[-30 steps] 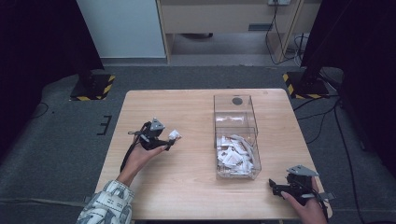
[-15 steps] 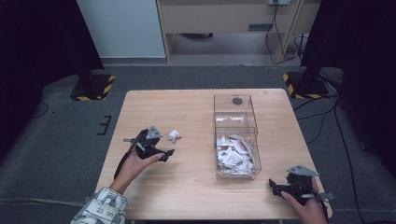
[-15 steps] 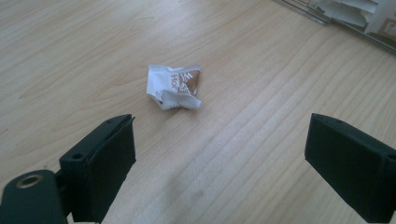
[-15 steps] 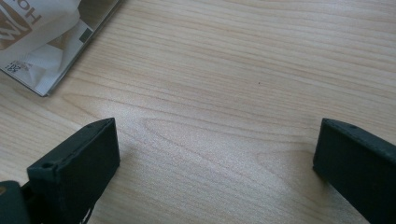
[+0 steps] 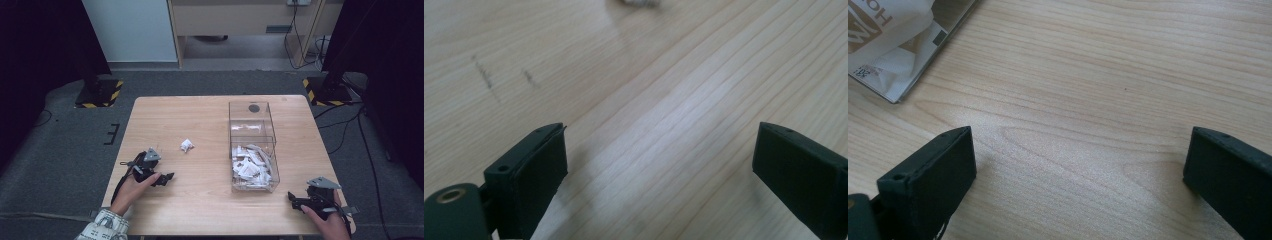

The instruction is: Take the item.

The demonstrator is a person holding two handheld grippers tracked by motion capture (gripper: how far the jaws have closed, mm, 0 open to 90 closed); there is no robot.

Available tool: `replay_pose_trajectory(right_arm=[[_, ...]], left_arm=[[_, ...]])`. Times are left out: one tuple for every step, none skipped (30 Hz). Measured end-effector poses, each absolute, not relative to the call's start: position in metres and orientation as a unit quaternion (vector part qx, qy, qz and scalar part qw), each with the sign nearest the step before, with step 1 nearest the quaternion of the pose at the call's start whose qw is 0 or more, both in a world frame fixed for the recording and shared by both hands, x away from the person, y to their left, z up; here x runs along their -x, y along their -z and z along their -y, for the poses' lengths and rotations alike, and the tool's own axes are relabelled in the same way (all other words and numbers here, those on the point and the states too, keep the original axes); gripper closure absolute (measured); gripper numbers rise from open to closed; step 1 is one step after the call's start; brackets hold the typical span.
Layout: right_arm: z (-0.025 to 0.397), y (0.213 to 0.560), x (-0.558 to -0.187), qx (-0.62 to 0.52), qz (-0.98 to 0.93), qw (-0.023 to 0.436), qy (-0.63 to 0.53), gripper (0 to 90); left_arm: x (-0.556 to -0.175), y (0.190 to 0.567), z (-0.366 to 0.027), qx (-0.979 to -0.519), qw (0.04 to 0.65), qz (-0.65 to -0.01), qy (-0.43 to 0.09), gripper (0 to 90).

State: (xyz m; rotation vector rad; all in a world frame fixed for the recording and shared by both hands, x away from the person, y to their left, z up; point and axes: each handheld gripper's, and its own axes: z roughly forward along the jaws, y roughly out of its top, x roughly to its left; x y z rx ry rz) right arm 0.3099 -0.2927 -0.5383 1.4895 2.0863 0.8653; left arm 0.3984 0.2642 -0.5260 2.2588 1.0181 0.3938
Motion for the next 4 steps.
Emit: replay_pose_trajectory(right_arm=[[0.2928, 0.5383, -0.3099, -0.537, -0.754, 0.216, -0.312, 0.9], [0.2928, 0.5383, -0.3099, -0.537, -0.754, 0.216, -0.312, 0.9], [0.2928, 0.5383, -0.3099, -0.537, -0.754, 0.216, -0.312, 0.9], [0.2928, 0.5383, -0.3099, -0.537, -0.754, 0.216, -0.312, 0.9]], left_arm=[[-0.3988, 0.5273, -0.2653, -0.855, 0.309, -0.389, -0.147, 6.7], [-0.3995, 0.5289, -0.2666, -0.854, 0.310, -0.393, -0.145, 6.8], [-0.3998, 0.5301, -0.2678, -0.851, 0.316, -0.393, -0.147, 5.9], [-0.3998, 0.5301, -0.2685, -0.851, 0.316, -0.392, -0.147, 5.9]])
